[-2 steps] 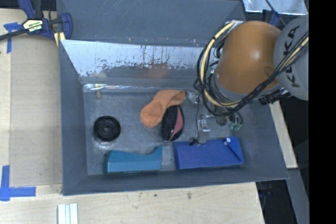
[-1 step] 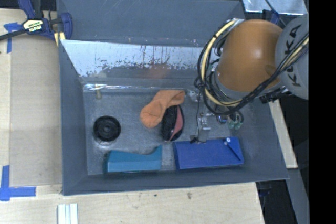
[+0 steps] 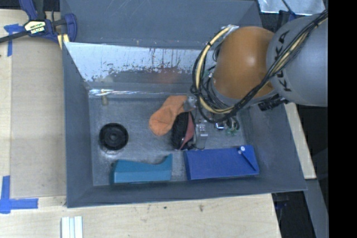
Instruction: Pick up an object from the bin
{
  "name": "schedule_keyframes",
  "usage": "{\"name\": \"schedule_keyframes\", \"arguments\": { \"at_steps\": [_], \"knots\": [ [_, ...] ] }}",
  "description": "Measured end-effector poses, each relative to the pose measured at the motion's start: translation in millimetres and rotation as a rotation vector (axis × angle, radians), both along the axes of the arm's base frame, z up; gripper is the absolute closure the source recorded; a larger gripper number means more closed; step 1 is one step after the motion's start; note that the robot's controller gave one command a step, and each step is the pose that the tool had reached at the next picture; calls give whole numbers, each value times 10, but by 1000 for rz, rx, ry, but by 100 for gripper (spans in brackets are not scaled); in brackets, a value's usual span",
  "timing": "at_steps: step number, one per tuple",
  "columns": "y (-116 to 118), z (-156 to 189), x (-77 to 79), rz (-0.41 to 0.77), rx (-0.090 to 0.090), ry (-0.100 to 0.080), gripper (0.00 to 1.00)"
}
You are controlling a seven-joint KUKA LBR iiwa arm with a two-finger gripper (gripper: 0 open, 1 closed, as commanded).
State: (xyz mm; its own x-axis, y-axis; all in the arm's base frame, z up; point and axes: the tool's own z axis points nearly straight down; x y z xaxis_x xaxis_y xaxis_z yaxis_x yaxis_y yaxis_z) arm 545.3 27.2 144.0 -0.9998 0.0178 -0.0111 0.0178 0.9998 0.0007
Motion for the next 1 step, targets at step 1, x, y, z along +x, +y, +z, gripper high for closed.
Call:
{"name": "schedule_keyframes", "arguments": {
  "at_steps": [1],
  "knots": [
    [25,-410,62,139,-1,3,0]
  ]
}}
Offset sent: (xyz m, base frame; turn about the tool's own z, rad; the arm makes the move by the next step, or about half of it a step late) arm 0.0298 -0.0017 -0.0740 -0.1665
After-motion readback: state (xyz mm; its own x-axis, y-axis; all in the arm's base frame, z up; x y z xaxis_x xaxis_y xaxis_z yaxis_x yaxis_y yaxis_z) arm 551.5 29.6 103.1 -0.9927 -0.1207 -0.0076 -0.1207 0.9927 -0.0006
